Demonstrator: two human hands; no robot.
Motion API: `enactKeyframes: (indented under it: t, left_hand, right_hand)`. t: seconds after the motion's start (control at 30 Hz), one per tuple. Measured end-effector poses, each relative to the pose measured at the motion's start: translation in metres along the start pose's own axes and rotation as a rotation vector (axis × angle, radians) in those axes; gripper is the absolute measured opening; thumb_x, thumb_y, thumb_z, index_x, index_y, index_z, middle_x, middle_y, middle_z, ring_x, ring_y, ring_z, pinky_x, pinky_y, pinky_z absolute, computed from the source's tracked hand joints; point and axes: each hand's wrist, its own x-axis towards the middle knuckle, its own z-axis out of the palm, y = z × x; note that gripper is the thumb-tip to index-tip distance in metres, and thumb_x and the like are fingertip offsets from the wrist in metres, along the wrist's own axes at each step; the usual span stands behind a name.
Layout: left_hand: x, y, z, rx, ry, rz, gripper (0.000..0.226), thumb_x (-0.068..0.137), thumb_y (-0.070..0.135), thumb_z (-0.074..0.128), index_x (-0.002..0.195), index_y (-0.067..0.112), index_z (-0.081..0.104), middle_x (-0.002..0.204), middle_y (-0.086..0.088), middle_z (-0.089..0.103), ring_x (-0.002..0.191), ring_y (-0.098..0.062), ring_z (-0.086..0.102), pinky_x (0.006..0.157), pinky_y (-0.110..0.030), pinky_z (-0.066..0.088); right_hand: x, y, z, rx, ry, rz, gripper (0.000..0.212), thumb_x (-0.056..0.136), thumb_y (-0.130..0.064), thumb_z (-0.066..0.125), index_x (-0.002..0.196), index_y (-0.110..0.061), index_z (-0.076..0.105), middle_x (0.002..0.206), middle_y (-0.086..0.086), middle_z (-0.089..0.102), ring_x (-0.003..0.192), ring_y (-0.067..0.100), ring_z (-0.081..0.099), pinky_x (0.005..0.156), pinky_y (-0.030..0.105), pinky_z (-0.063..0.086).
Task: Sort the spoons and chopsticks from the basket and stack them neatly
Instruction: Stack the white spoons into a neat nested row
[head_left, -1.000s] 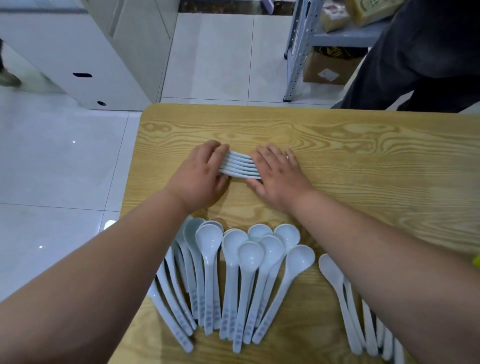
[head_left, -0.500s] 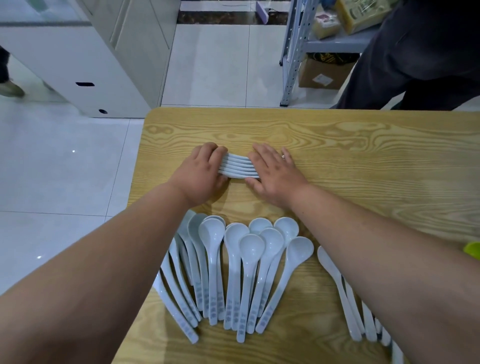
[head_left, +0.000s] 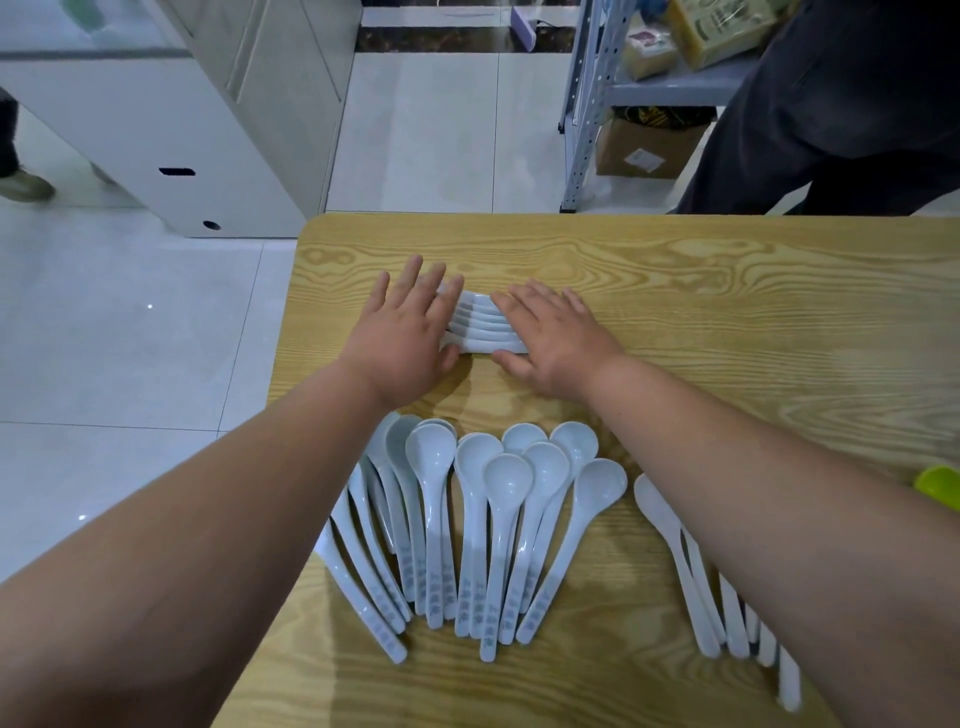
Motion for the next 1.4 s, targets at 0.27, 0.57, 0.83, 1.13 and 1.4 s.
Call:
enactKeyframes:
  t: [0.27,0.57,0.83,1.13,1.4]
  left_hand:
    - [-0.09,0.041,-0.046,-0.45,0.086,0.034,0.051,0.088,0.034,0.056,0.135,0.014,0.057,0.125,-0.004,0.061,0.113,-0.019,0.057,0.09,-0.025,0.043]
    - [-0.238,0.148,-0.098,-0.965,0.082,-0.255,0.04,0.085,0.038,0.057,0.124,0.032,0.058,0.117,0.022,0.061,0.118,-0.005,0.059,0.096,-0.02,0.048]
    - [-0.304,0.193,-0.11,-1.131,0.122,-0.361,0.03,0.086,0.032,0.059,0.114,0.04,0.063,0.108,0.013,0.068,0.109,-0.015,0.064,0.092,-0.021,0.049]
    - [-0.336,0.134,-0.105,-1.144,0.044,-0.276,0.035,0.088,0.028,0.059,0.115,0.051,0.06,0.105,0.015,0.066,0.104,-0.013,0.063,0.085,-0.013,0.047]
    - [-0.336,0.049,-0.074,-1.203,0.016,-0.279,0.031,0.087,0.019,0.058,0.111,0.038,0.065,0.099,0.013,0.068,0.099,-0.015,0.064,0.084,-0.023,0.051]
  right_hand:
    - [-0.093,-0.028,-0.029,0.363,0.154,-0.061,0.042,0.097,-0.032,0.059,0.138,-0.022,0.056,0.135,-0.005,0.059,0.122,0.013,0.055,0.095,0.036,0.05]
    - [-0.258,-0.07,-0.042,0.773,-0.034,-0.095,0.024,0.096,-0.027,0.063,0.12,-0.031,0.067,0.111,-0.025,0.065,0.11,-0.007,0.056,0.085,0.011,0.046]
    - [-0.321,-0.091,-0.036,0.752,-0.078,-0.176,0.025,0.091,-0.043,0.055,0.112,-0.037,0.068,0.11,-0.025,0.064,0.108,-0.001,0.059,0.088,0.013,0.044]
    - [-0.291,-0.155,-0.041,0.748,0.002,-0.105,0.015,0.092,-0.03,0.063,0.105,-0.036,0.068,0.101,-0.024,0.066,0.106,0.001,0.059,0.086,0.014,0.046]
    - [-0.245,-0.22,-0.031,0.757,0.083,0.037,0.017,0.096,-0.022,0.062,0.106,-0.033,0.069,0.1,-0.024,0.066,0.104,0.001,0.062,0.088,0.023,0.052]
